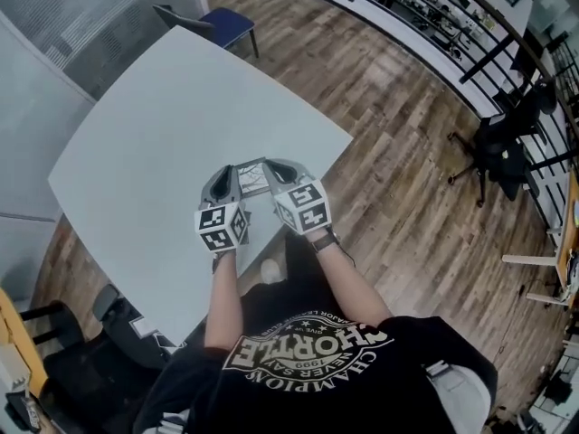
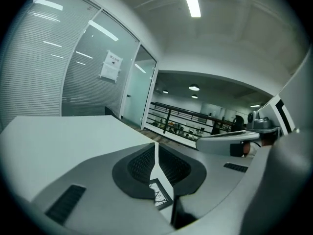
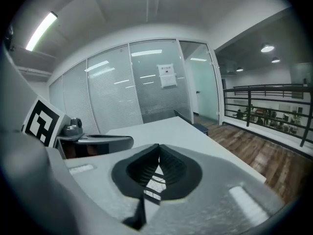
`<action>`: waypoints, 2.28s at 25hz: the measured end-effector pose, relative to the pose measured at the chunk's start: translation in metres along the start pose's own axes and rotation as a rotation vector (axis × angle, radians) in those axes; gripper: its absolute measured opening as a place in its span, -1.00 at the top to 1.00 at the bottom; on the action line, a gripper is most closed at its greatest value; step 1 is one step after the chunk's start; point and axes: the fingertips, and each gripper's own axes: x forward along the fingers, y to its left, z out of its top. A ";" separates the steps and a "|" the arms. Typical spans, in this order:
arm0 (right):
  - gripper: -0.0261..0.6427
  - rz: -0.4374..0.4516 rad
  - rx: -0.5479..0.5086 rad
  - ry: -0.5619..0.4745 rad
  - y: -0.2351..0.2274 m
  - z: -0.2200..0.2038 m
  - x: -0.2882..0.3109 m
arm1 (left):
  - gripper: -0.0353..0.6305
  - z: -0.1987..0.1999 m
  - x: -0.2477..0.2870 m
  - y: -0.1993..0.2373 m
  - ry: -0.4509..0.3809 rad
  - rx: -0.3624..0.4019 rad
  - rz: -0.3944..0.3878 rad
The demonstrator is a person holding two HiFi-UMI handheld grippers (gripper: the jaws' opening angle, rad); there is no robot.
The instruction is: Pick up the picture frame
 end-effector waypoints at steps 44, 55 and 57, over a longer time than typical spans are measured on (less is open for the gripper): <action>0.72 -0.074 0.250 0.448 -0.072 -0.188 0.135 | 0.69 -0.183 0.079 0.120 0.486 -0.312 0.207; 0.72 -0.083 0.162 0.208 -0.037 -0.078 0.101 | 0.69 -0.082 0.036 0.109 0.266 -0.238 0.168; 0.72 -0.086 0.137 0.152 -0.028 -0.053 0.091 | 0.69 -0.056 0.025 0.105 0.213 -0.199 0.168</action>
